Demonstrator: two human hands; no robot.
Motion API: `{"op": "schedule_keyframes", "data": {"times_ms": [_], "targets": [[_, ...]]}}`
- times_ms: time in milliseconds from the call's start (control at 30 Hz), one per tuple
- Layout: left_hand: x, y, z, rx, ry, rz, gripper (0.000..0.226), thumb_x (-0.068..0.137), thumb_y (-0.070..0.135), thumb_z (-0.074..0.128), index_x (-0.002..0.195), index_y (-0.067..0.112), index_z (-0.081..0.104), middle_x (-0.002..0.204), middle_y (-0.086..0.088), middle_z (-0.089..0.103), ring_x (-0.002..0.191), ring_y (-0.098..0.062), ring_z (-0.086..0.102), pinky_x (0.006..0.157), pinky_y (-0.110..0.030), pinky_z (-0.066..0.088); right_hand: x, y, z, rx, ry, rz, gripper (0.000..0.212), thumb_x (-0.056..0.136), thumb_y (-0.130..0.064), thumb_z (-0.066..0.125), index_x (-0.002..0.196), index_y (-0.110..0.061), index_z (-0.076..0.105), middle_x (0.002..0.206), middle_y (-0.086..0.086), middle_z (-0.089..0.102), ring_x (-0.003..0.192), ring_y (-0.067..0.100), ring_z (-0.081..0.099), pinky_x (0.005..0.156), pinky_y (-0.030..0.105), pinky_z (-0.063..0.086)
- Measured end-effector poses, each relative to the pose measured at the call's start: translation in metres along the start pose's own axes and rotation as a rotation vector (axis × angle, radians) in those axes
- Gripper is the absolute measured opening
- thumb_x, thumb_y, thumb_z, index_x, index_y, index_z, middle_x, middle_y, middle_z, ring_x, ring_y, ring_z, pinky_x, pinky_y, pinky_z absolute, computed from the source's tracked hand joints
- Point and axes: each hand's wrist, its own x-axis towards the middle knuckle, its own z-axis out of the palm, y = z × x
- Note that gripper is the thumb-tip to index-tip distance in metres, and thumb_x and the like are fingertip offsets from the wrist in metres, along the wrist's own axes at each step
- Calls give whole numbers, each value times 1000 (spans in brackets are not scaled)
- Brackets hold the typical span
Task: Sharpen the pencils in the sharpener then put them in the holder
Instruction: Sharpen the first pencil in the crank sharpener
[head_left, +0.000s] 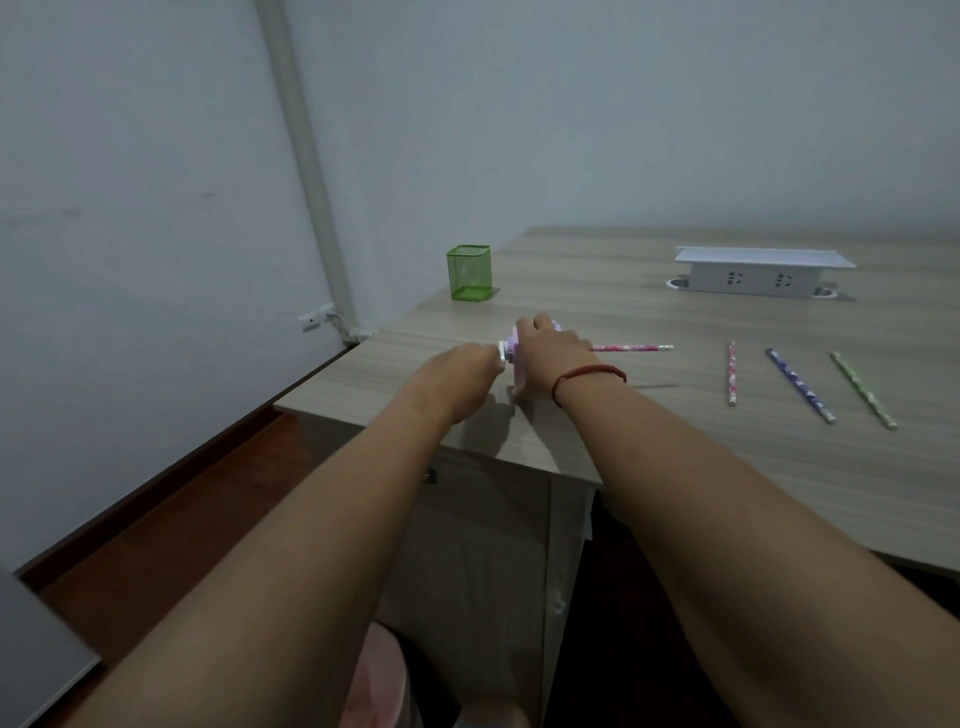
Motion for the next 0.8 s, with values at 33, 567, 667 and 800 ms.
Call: {"op": "schedule_keyframes", "data": {"times_ms": [33, 567, 667, 800], "targets": [[-1, 0, -2, -3, -15, -9, 15, 98, 10, 43, 101, 6, 57, 100, -13, 63, 74, -22, 50, 65, -30, 38, -1, 0, 1, -6, 10, -6, 74, 79, -30, 76, 139, -13, 36, 142, 9, 37, 126, 38, 48, 102, 51, 42], [16, -3, 34, 5, -151, -81, 30, 95, 18, 50, 124, 12, 54, 125, -10, 57, 111, -26, 58, 97, -38, 47, 1, 12, 12, -16, 88, -158, 85, 75, -40, 77, 143, -18, 32, 148, 6, 36, 132, 36, 41, 108, 50, 36], [25, -10, 35, 59, -133, -31, 24, 93, 21, 54, 116, 14, 57, 116, -8, 62, 103, -22, 61, 92, -35, 49, 1, 16, 13, -27, 124, -186, 84, 75, -40, 76, 143, -17, 32, 144, 6, 39, 125, 33, 48, 101, 47, 42], [42, -17, 25, 362, -144, 98, 20, 95, 19, 48, 111, 15, 60, 113, -7, 65, 105, -25, 61, 88, -35, 45, 0, 18, 10, -64, 163, -219, 84, 75, -45, 77, 140, -14, 34, 138, 8, 45, 114, 32, 57, 90, 43, 48]]}}
